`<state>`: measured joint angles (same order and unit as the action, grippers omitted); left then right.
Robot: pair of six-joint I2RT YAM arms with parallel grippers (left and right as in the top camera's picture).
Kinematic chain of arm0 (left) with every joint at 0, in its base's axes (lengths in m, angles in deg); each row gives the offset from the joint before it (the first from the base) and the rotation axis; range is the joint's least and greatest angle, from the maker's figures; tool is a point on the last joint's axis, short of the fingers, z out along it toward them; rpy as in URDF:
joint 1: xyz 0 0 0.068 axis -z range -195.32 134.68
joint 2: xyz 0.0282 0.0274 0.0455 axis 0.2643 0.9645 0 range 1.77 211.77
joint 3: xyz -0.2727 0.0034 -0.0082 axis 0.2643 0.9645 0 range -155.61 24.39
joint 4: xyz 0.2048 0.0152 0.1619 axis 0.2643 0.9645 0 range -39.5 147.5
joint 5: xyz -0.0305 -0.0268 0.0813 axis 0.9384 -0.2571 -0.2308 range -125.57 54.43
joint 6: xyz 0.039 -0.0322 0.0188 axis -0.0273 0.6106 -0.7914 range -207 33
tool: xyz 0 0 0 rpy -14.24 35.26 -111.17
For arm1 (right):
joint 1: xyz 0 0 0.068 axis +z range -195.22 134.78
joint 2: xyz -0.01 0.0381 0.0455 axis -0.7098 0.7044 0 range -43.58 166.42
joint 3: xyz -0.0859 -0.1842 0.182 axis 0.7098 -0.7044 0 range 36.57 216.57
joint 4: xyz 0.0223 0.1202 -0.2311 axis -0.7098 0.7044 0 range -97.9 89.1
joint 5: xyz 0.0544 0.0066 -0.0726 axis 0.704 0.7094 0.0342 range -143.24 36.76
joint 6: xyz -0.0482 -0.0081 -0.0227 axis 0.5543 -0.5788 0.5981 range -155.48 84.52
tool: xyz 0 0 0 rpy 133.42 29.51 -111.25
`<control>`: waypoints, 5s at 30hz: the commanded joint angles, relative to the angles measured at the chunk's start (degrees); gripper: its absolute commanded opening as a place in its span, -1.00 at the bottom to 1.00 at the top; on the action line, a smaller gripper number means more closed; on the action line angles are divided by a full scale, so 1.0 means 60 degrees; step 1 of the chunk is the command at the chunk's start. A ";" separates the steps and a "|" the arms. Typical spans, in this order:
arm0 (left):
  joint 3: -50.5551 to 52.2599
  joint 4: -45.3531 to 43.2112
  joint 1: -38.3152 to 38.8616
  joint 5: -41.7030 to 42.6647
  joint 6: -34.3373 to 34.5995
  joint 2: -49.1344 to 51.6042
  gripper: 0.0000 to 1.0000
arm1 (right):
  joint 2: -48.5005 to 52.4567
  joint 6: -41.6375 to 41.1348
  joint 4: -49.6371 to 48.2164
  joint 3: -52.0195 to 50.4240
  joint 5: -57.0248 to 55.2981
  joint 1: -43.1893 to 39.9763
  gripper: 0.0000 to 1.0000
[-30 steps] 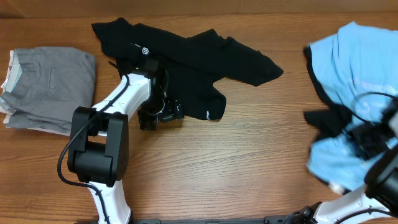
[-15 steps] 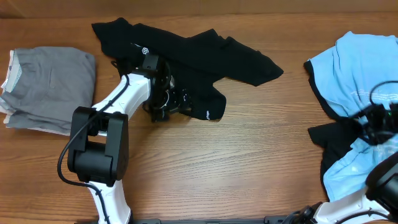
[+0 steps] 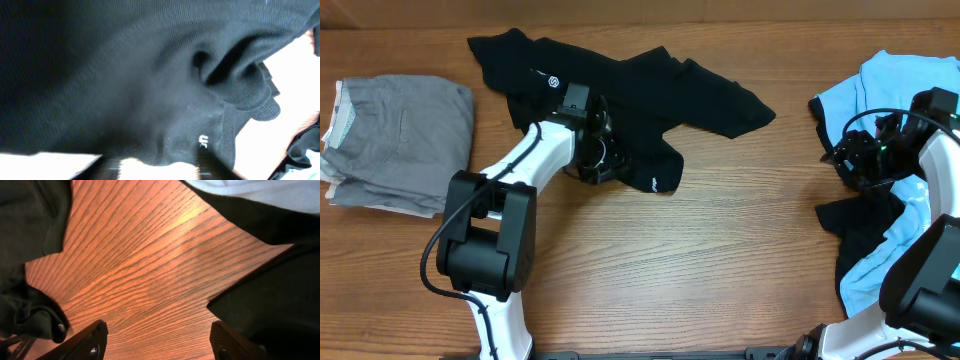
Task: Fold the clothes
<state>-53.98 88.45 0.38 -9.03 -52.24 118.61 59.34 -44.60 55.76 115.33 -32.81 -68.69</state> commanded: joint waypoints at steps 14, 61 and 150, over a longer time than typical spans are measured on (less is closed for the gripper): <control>0.0044 0.5253 -0.0379 -0.2437 -0.0860 0.0168 -0.92 | -0.0204 0.0601 0.0080 0.0189 -0.0492 0.0692 0.42; 0.0667 0.7344 0.0102 -0.5348 -0.0867 0.0131 -0.92 | -0.0186 0.0794 0.0605 0.0135 -0.0433 0.1552 0.60; 0.1854 0.5661 -0.1923 -0.5661 0.0164 0.0131 -0.91 | 0.2164 -0.3530 -0.1920 -0.0313 -0.2823 0.5839 0.04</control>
<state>-43.03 123.93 -11.64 -44.76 -50.12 118.85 71.58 -65.00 44.31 113.78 -49.21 -33.60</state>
